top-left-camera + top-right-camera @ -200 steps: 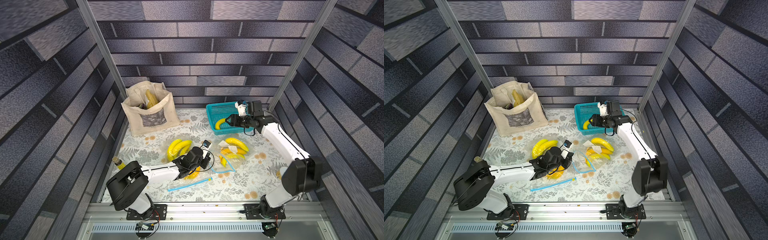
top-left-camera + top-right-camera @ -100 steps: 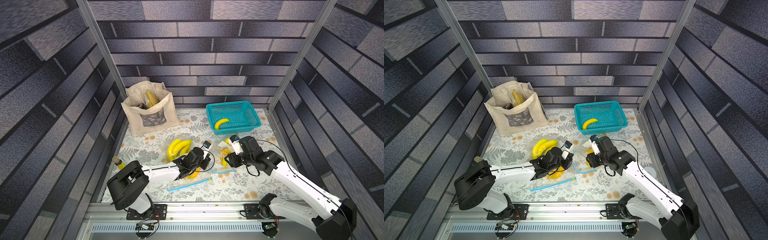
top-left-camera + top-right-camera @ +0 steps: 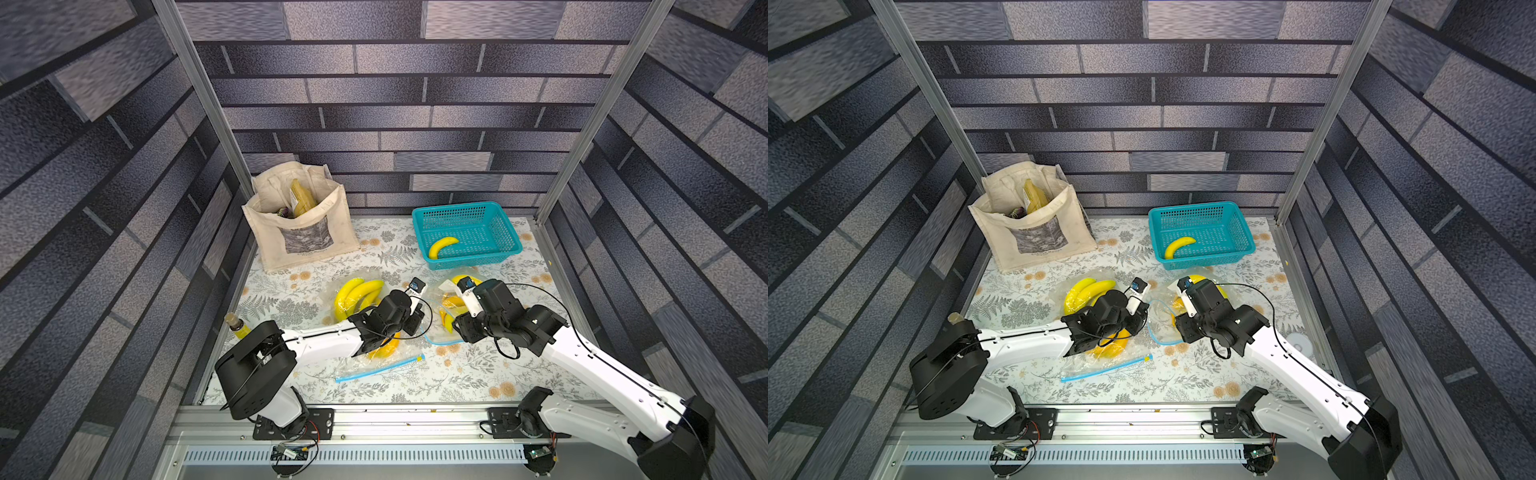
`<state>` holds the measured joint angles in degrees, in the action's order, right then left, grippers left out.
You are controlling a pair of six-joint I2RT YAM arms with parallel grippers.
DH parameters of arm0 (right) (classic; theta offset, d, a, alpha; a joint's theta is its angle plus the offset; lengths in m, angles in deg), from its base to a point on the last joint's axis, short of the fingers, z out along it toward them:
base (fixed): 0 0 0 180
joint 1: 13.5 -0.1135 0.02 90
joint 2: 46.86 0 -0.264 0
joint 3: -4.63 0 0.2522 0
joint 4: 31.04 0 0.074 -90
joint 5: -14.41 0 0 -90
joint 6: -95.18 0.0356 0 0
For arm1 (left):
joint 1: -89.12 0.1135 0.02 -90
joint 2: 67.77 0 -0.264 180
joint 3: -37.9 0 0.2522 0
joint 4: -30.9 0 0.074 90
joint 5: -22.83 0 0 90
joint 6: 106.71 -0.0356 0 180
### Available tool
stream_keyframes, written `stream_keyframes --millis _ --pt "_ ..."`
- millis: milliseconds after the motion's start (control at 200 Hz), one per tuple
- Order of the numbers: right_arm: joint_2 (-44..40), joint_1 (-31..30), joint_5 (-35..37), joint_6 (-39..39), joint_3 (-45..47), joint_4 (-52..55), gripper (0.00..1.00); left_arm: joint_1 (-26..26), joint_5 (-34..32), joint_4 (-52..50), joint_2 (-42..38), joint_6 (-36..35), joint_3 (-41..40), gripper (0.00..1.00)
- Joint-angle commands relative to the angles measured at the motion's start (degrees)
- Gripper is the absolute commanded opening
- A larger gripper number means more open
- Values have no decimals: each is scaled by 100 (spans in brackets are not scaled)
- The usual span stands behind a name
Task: Open the zip-top bag and take out the banana
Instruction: Place the banana in the basket, then pick up the banana from the zipper food storage bag.
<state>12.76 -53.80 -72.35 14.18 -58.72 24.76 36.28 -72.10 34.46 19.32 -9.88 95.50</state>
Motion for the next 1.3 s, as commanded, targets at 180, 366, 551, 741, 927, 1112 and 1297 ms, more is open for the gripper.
stream_keyframes --millis 180,366,551,741,927,1112,1297 --pt "349 -58 226 -25 -307 67 16 -84 -234 -229 -88 -148 87 13" --pt "429 -57 2 182 -227 -9 1 -273 -771 -64 -346 -158 -110 49" --pt "455 -62 -231 424 -24 -359 0 -678 -1249 -316 -1392 -98 -363 61" --pt "389 -113 -262 603 199 -661 0 -858 -825 -1214 -1618 753 -141 60" --pt "380 -172 -287 617 217 -759 1 -944 -846 -1210 -775 1087 341 55" --pt "236 -172 -156 653 247 -780 1 -956 -764 -1324 -272 1555 666 51" --pt "243 -172 -196 723 335 -1005 1 -982 -581 -1086 -52 2009 669 52"
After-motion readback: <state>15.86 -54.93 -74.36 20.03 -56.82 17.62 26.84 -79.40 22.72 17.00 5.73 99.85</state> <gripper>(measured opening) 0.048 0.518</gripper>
